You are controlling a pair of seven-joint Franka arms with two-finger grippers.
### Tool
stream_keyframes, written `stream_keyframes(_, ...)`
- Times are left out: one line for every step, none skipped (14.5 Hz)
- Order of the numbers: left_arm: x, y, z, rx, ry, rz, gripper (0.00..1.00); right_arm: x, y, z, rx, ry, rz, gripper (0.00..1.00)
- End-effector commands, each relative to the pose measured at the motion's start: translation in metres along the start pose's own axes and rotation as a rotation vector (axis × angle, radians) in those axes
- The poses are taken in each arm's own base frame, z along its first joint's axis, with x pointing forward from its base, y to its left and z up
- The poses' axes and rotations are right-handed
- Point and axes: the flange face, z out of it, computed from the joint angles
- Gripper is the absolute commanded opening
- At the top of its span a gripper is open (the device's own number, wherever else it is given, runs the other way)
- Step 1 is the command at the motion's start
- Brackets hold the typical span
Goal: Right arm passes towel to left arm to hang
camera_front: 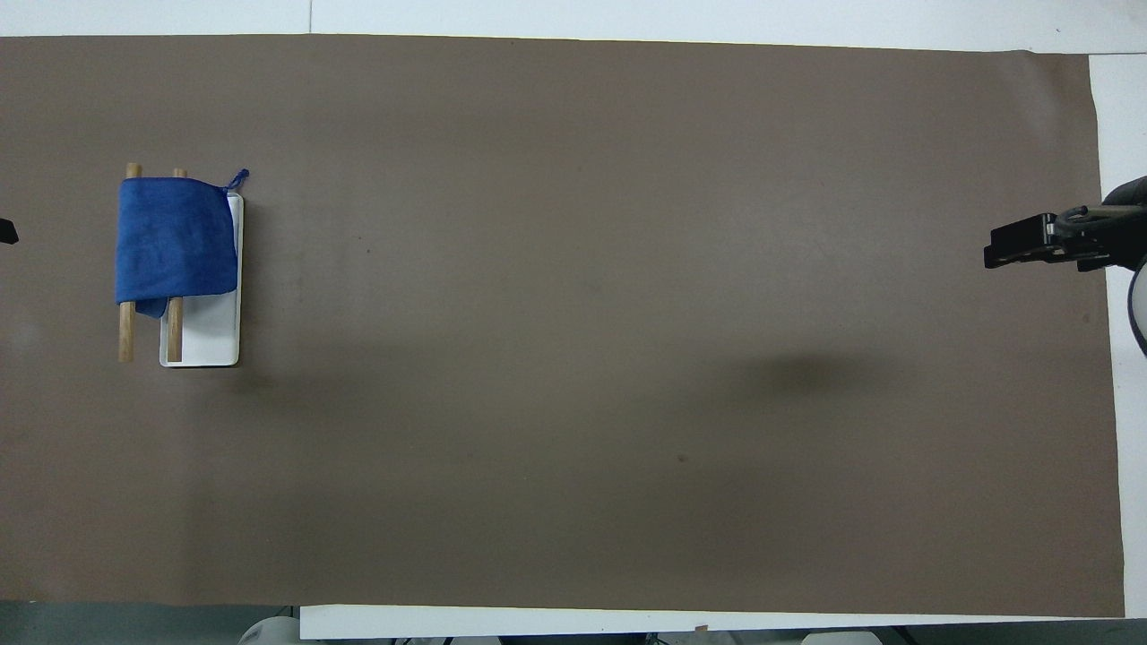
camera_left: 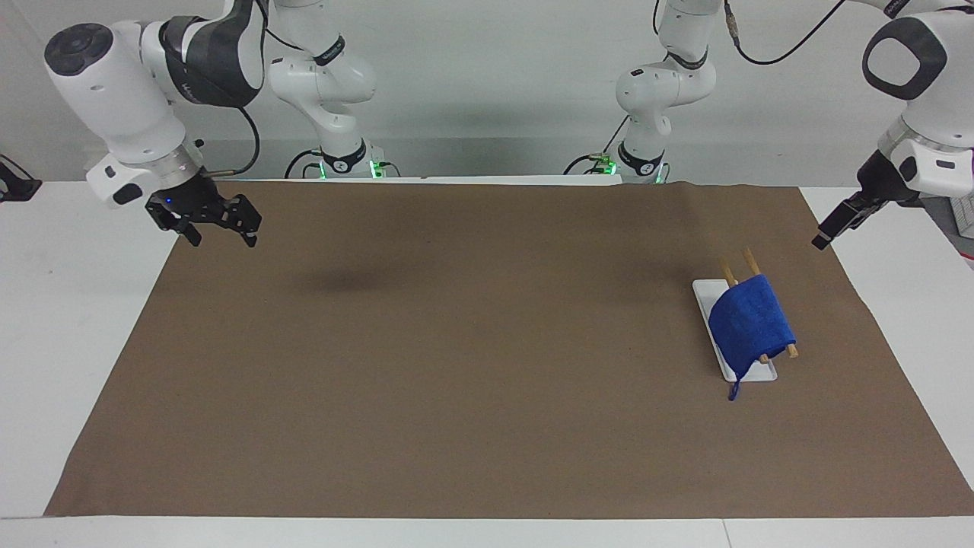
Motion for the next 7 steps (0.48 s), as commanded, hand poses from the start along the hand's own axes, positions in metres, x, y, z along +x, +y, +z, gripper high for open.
stream_keyframes(-0.013,0.017,-0.011,0.049,-0.093,0.142,1.0,-0.004,0.001,-0.004,-0.006,-0.005,-0.015,1.0)
stream_keyframes(-0.023,0.04,-0.011,0.079,-0.1,0.192,1.0,-0.004,0.001,-0.004,-0.006,-0.005,-0.015,1.0)
stream_keyframes(-0.026,0.048,-0.007,0.127,-0.102,0.217,1.0,-0.004,0.001,-0.004,-0.006,-0.005,-0.015,1.0)
stream_keyframes(-0.028,0.049,-0.011,0.13,-0.091,0.224,1.0,-0.004,0.001,-0.004,-0.006,-0.005,-0.015,1.0)
stream_keyframes(-0.027,0.048,-0.014,0.128,-0.092,0.232,1.0,-0.004,0.001,-0.004,-0.006,-0.005,-0.015,1.0)
stream_keyframes(-0.028,0.049,-0.012,0.119,-0.094,0.25,1.0,-0.004,0.001,-0.004,-0.006,-0.005,-0.015,1.0)
stream_keyframes(-0.031,0.049,-0.013,0.101,-0.089,0.267,1.0,-0.004,0.001,-0.004,-0.006,-0.005,-0.015,1.0)
